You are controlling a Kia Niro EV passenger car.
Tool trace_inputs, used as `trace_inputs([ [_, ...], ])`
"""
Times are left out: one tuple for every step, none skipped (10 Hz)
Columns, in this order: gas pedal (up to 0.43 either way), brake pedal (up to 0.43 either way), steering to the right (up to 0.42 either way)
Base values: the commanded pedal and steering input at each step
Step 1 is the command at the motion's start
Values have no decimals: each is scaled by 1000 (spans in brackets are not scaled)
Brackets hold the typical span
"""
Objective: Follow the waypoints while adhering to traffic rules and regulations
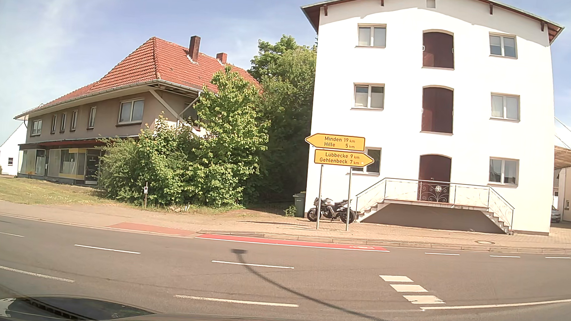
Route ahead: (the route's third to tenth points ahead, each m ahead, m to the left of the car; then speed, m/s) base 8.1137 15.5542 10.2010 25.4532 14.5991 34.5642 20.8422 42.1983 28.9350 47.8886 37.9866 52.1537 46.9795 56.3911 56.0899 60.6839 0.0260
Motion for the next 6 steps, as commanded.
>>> trace_inputs([
  [0, 262, 15],
  [0, 262, 15],
  [0, 256, 15],
  [0, 256, 15],
  [0, 262, 15],
  [0, 262, 15],
])
